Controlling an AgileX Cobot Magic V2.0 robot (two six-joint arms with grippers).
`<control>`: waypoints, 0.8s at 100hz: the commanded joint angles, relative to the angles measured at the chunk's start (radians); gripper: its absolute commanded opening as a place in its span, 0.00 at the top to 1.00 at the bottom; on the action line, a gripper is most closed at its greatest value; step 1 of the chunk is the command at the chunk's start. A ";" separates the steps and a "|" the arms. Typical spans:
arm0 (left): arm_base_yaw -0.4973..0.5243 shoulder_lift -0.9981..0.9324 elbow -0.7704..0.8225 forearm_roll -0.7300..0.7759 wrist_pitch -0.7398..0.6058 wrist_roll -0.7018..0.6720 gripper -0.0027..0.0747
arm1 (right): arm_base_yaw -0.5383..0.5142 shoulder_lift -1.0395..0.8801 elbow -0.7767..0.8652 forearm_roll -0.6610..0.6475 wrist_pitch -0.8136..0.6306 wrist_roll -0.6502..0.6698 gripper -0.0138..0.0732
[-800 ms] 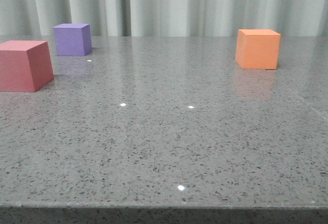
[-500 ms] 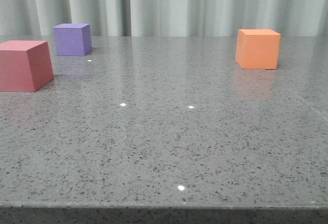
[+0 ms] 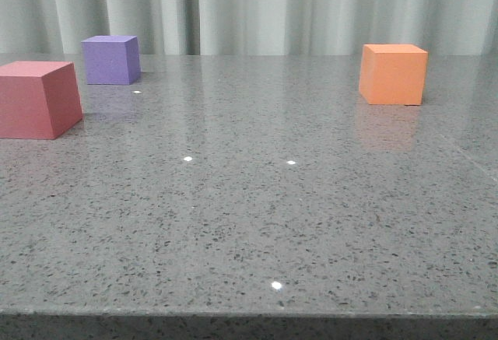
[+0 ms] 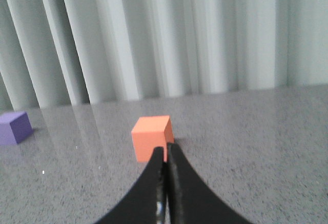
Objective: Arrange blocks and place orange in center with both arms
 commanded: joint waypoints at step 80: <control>-0.008 -0.033 0.041 0.000 -0.079 -0.009 0.99 | -0.007 0.550 -0.435 0.046 0.490 -0.008 0.88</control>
